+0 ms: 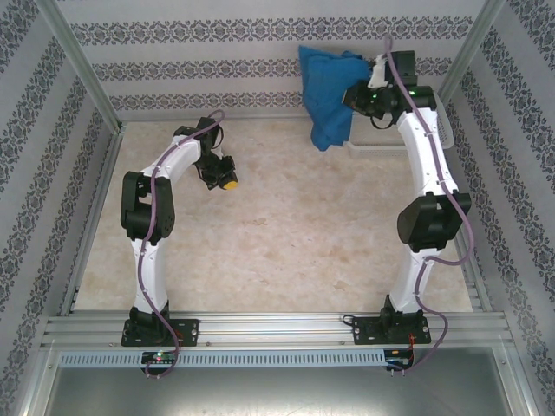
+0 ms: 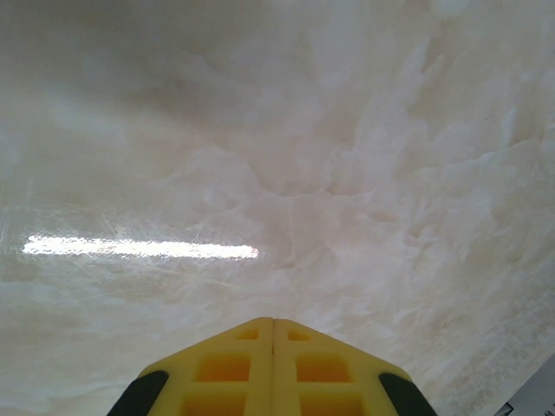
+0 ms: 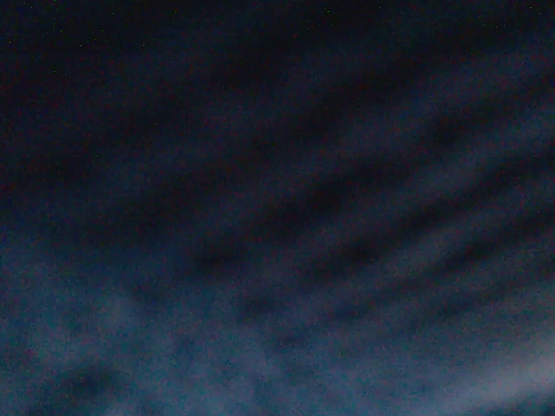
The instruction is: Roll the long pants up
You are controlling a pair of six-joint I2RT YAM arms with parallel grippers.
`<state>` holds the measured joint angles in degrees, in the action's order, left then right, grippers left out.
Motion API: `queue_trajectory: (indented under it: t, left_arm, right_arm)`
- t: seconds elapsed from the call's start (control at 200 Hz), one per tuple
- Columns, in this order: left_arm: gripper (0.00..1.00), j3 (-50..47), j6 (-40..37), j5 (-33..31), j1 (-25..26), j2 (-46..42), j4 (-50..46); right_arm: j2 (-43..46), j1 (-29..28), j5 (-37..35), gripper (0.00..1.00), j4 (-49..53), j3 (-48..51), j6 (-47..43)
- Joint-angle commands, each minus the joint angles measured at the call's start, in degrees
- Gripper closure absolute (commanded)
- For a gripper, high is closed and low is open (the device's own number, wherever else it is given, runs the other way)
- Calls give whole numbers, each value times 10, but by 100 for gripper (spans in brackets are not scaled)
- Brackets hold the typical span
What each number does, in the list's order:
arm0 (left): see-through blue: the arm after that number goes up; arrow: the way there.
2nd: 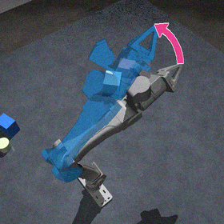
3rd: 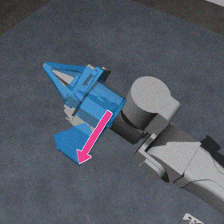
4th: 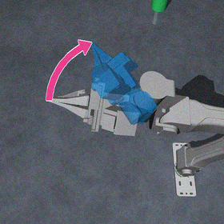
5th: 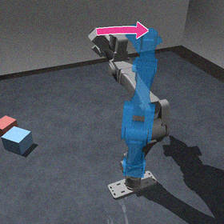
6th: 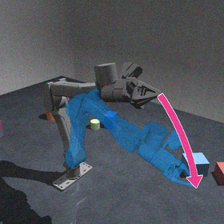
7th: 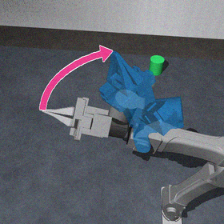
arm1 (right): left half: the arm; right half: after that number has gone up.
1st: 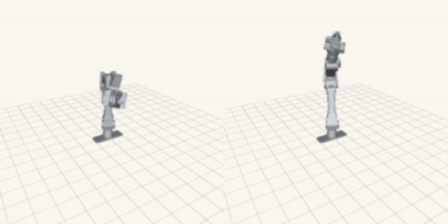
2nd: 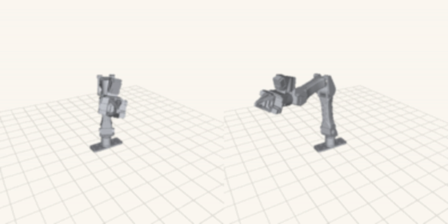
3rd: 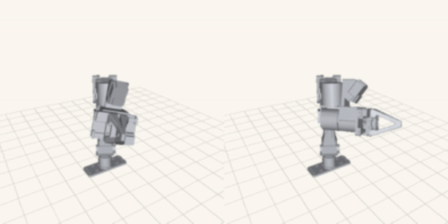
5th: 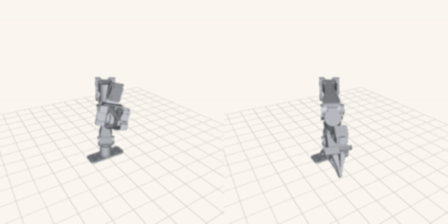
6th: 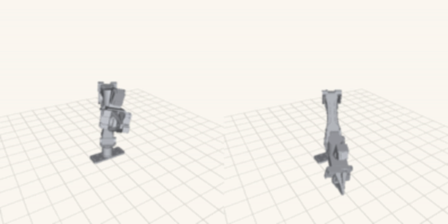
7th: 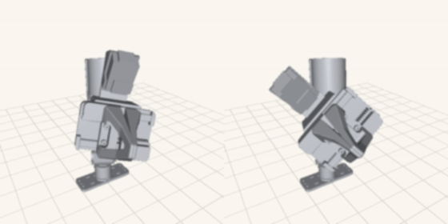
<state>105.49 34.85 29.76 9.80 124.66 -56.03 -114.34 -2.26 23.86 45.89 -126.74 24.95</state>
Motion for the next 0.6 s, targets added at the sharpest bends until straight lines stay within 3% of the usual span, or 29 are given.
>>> queue_trajectory:
  t: [0.0,0.2,0.595]
  left_arm:
    - [100,16,-7,-2,3,7,-25]
    - [100,19,-12,-3,2,9,-31]
    - [100,29,-22,-5,0,11,-45]
  right_arm:
    - [47,21,34,100,-121,-31,72]
    - [84,58,-17,100,-194,35,142]
    - [221,114,-153,100,-401,324,288]
